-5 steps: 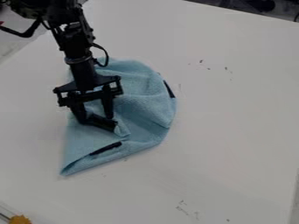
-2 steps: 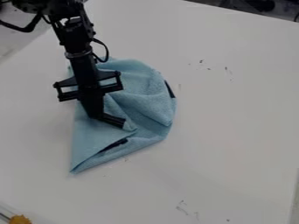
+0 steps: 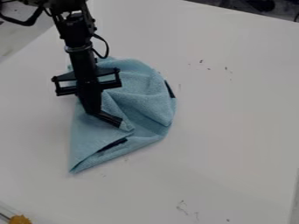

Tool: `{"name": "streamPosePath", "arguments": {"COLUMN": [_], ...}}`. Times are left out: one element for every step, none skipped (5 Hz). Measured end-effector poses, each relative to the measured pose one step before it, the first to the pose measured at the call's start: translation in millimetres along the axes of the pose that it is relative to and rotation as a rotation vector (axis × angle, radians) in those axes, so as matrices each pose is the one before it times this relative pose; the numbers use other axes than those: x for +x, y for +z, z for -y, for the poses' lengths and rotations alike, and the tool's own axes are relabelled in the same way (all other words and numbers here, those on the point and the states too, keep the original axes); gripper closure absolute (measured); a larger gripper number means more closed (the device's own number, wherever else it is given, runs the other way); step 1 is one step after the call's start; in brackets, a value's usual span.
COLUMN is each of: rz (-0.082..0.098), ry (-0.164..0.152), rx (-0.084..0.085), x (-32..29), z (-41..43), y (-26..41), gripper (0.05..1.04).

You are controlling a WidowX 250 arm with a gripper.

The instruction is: Unfold the cloth from top right to bottom left

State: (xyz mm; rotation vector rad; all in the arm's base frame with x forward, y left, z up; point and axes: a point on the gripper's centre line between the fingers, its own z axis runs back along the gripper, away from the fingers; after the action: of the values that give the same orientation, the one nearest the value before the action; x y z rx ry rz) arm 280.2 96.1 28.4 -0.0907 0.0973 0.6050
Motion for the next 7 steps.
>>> {"name": "streamPosePath", "arguments": {"rz": [0.0444,0.0212,0.027,-0.0236,-0.0247,-0.0185,-0.0253], "ry": [-0.0233,0.0139,0.0202,0.0011,0.0259,0.0023,-0.0081], "rx": [0.0395,0.0421,0.0081,-0.0144,-0.0063,0.0006,-0.0134], "x": [2.58,-3.37,7.88,2.92,-2.83,-0.18,1.79], "z": [-4.0,-14.39,-33.84,-32.75,-32.53,-20.93,-13.43], "y": [32.54,25.73,-0.15,-11.73,-12.84,-13.06,-12.48], "gripper": [1.029,1.029,1.029,1.03,1.03,1.03,1.03]}}
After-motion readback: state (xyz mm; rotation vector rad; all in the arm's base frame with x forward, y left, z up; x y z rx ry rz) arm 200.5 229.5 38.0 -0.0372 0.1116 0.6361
